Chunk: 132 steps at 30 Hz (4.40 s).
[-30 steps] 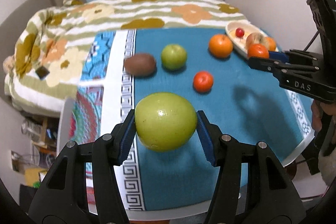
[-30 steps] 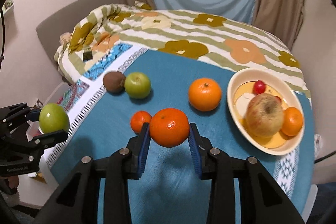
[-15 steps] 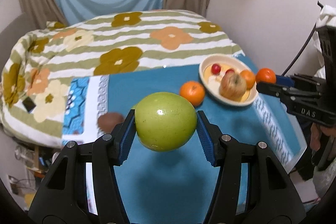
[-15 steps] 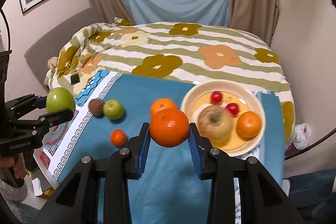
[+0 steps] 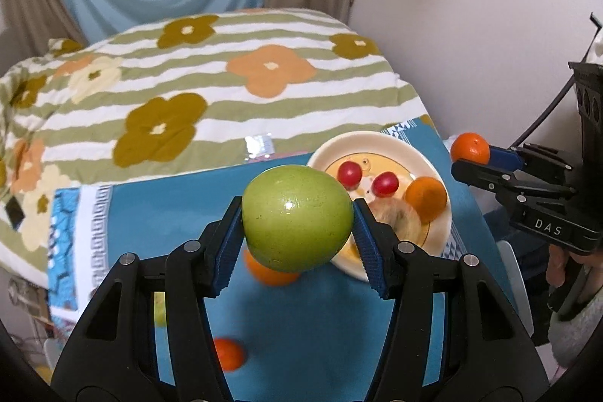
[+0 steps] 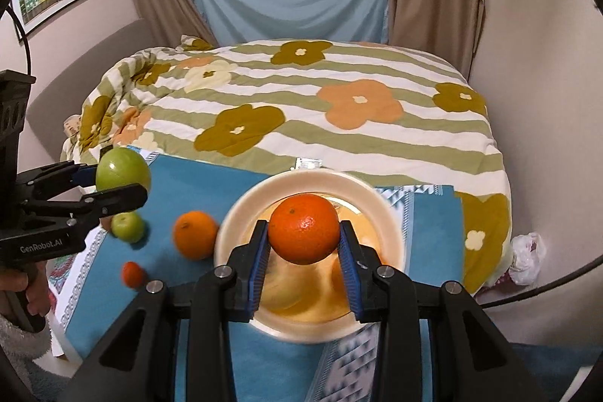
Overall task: Organize fruits
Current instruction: 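Carry the green apple and mandarin over the cream bowl with both tools, then open the left tool to drop the apple while the right tool releases the mandarin, then withdraw both tools from the bowl toward the remaining fruits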
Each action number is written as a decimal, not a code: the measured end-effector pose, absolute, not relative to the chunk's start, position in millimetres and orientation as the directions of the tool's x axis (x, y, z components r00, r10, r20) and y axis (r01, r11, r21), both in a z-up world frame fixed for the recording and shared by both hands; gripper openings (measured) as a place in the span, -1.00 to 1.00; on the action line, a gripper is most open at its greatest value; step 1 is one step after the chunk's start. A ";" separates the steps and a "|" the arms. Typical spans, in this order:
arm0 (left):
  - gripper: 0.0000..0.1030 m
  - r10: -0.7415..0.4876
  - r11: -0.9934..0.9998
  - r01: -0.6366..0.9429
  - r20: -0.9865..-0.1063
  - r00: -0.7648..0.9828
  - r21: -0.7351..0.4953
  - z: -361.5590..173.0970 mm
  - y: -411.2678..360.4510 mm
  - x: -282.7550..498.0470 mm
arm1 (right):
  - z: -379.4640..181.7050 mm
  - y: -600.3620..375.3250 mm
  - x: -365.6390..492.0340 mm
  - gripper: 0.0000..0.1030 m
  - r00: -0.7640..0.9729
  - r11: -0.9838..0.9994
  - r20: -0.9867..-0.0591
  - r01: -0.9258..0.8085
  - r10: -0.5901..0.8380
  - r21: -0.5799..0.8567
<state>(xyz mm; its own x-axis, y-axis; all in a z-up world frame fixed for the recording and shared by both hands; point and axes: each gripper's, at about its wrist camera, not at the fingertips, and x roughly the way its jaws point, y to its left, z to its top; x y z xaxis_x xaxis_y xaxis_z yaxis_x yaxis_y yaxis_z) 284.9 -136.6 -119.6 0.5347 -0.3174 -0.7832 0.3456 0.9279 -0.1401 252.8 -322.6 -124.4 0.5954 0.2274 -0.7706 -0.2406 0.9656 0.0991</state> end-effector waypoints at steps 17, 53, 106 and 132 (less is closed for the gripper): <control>0.17 -0.278 0.940 0.297 -0.886 0.371 -0.171 -198.0 -201.9 351.8 | -170.3 -370.0 306.0 -0.36 0.509 0.951 -0.812 -0.257 0.286 0.173; 1.00 -0.080 0.991 0.136 -0.867 0.492 -0.014 -153.6 -145.6 304.0 | -195.9 -340.3 346.6 -0.36 0.414 0.889 -0.829 -0.414 0.377 0.197; 1.00 -0.117 0.987 0.158 -0.756 0.643 -0.019 -69.6 -29.4 198.7 | -86.3 -290.3 227.3 0.99 0.583 0.955 -0.762 -0.250 0.281 0.160; 1.00 -0.256 0.922 0.386 -0.810 0.527 -0.040 -137.8 107.0 215.0 | -148.3 -128.4 172.2 0.99 0.547 0.986 -0.822 -0.036 0.157 0.164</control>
